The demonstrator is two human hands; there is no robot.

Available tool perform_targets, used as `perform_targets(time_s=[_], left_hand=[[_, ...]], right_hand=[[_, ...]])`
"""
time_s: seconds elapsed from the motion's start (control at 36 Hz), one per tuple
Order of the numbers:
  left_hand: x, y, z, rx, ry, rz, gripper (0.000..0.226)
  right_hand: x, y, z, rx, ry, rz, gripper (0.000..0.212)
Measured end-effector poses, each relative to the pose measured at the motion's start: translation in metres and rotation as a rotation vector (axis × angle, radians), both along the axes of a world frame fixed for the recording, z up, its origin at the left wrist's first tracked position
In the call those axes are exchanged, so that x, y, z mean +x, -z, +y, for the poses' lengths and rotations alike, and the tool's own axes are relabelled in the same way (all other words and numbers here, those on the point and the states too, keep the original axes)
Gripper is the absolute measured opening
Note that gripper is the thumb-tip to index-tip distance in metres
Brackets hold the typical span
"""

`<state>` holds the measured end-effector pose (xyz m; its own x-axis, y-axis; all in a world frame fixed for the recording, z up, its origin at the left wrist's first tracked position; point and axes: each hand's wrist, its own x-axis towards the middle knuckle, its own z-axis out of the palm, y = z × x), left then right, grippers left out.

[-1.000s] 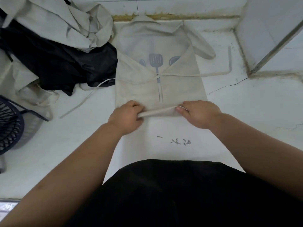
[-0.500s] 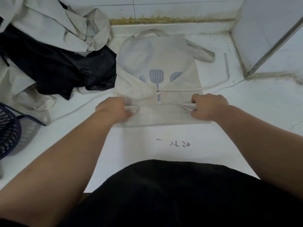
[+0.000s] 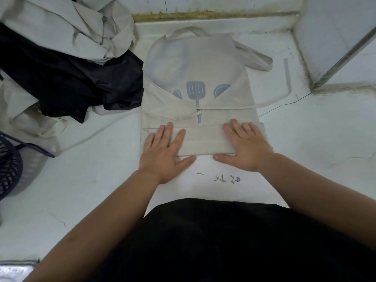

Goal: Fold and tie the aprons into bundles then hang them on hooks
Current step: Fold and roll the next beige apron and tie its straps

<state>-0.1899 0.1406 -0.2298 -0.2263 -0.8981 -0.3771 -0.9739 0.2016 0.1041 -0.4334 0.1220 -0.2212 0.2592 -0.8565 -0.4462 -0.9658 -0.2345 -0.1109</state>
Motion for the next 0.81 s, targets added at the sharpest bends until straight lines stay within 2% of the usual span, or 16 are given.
perform_targets(time_s=[0.11, 0.19, 0.36, 0.44, 0.53, 0.61, 0.67, 0.75, 0.81], left_hand=[[0.014, -0.002, 0.000, 0.004, -0.110, -0.008, 0.092], [0.029, -0.003, 0.004, 0.003, -0.190, -0.002, 0.092], [0.042, -0.009, 0.006, -0.001, -0.178, -0.059, 0.085], [0.033, -0.017, 0.004, -0.120, -0.198, -0.055, 0.083], [0.023, -0.026, 0.000, -0.271, -0.134, 0.039, 0.085], [0.014, -0.025, -0.005, -0.169, 0.025, 0.178, 0.090], [0.010, -0.023, -0.006, -0.051, 0.079, 0.182, 0.089], [0.007, -0.028, -0.013, 0.016, -0.017, 0.239, 0.088], [0.010, -0.036, -0.023, 0.059, -0.075, 0.281, 0.079]], right_hand=[[-0.010, 0.001, -0.002, -0.014, 0.018, -0.040, 0.108], [-0.010, 0.002, -0.002, -0.021, 0.021, -0.052, 0.107], [-0.007, -0.004, 0.000, 0.004, 0.031, -0.024, 0.103], [-0.001, -0.013, -0.005, 0.041, 0.021, 0.010, 0.103], [0.002, -0.020, -0.011, 0.039, -0.004, 0.036, 0.100], [0.004, -0.027, -0.010, -0.005, -0.061, 0.063, 0.092], [0.005, -0.032, -0.011, -0.015, -0.058, 0.050, 0.085], [0.005, -0.042, -0.019, 0.056, -0.002, 0.000, 0.079], [0.003, -0.050, -0.028, 0.118, 0.033, -0.037, 0.074]])
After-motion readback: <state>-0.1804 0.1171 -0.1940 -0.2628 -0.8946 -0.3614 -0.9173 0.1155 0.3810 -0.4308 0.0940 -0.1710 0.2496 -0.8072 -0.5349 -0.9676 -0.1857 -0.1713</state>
